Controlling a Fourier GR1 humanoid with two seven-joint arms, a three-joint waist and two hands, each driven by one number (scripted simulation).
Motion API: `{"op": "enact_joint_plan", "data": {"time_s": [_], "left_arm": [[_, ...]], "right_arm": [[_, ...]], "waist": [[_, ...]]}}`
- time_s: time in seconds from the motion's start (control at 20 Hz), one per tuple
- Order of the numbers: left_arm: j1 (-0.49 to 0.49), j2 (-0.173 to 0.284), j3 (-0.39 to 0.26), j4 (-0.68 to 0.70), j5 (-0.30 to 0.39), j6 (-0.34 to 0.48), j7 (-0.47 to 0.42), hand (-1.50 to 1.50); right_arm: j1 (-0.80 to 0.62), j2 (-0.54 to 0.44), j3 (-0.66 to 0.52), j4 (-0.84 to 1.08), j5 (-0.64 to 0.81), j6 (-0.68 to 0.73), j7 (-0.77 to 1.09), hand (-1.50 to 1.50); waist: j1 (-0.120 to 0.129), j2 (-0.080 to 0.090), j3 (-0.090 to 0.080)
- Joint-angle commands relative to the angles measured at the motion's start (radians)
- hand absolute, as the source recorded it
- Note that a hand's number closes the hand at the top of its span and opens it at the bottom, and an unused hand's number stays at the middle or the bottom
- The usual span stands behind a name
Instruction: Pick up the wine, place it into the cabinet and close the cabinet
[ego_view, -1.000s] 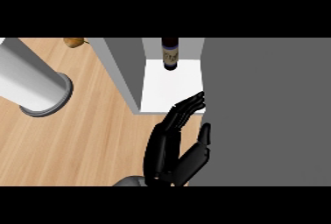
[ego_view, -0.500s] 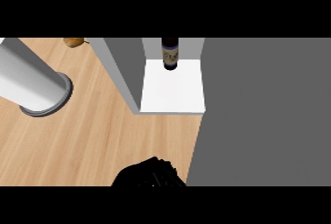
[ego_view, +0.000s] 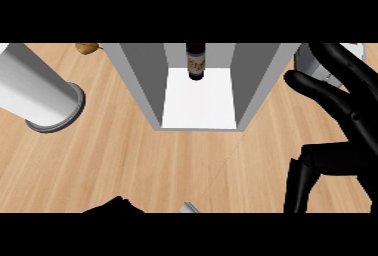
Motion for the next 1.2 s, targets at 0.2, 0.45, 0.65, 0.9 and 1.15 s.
{"op": "enact_joint_plan", "data": {"time_s": [0.2,0.45,0.65,0.9,1.15], "left_arm": [[0.193,0.197,0.223,-0.098,0.167,-0.216,-0.112,1.5],[0.278,0.308,0.425,-0.068,0.291,-0.387,-0.151,1.5],[0.355,0.367,0.556,-0.019,0.374,-0.53,-0.18,1.5],[0.387,0.409,0.635,0.003,0.439,-0.652,-0.166,1.5],[0.396,0.446,0.726,0.071,0.506,-0.771,-0.154,1.5]], "right_arm": [[-0.028,0.142,0.275,-0.036,0.022,-0.07,0.078,1.5],[-0.166,0.192,0.421,0.107,0.115,-0.1,0.05,1.5],[-0.291,0.194,0.449,0.307,0.144,-0.203,-0.033,1.5],[-0.433,0.194,0.508,0.551,0.203,-0.324,-0.171,1.5],[-0.582,0.195,0.442,0.789,0.148,-0.369,-0.255,1.5]], "waist": [[0.009,-0.005,-0.012],[0.018,-0.005,-0.013],[0.036,-0.002,-0.013],[0.046,0.002,-0.012],[0.045,0.008,-0.011]]}}
